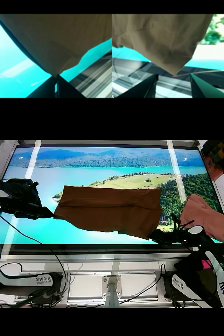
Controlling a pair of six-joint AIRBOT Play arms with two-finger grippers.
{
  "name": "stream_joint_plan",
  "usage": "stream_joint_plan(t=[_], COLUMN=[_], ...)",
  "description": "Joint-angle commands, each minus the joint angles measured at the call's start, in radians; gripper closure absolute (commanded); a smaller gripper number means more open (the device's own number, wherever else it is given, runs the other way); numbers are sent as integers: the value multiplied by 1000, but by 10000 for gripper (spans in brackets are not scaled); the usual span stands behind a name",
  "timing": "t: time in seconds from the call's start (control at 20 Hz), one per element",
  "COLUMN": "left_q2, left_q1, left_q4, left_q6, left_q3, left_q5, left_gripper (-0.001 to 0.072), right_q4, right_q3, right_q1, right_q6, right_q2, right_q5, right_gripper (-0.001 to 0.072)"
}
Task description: Fold the clothes and pants, and hang the long-sleeved shirts on hangers.
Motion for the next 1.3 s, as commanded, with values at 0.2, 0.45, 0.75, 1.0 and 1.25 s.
stream_joint_plan(t=[0.2,0.45,0.75,1.0,1.25], left_q2=[1,1,1,1,1], left_q1=[0,0,0,0,0], left_q4=[0,0,0,0,0], left_q6=[0,0,-7,-8,-15], left_q3=[1,1,1,1,1], left_q5=[0,0,0,0,-10], left_gripper=[687,687,688,687,688], right_q4=[135,202,209,207,212], right_q3=[-60,-60,-60,-60,-55], right_q1=[2,2,104,180,181], right_q6=[-82,-124,-183,-248,-248], right_q2=[3,3,2,2,2], right_q5=[-76,-104,-82,-129,-140], right_gripper=[265,402,401,403,695])
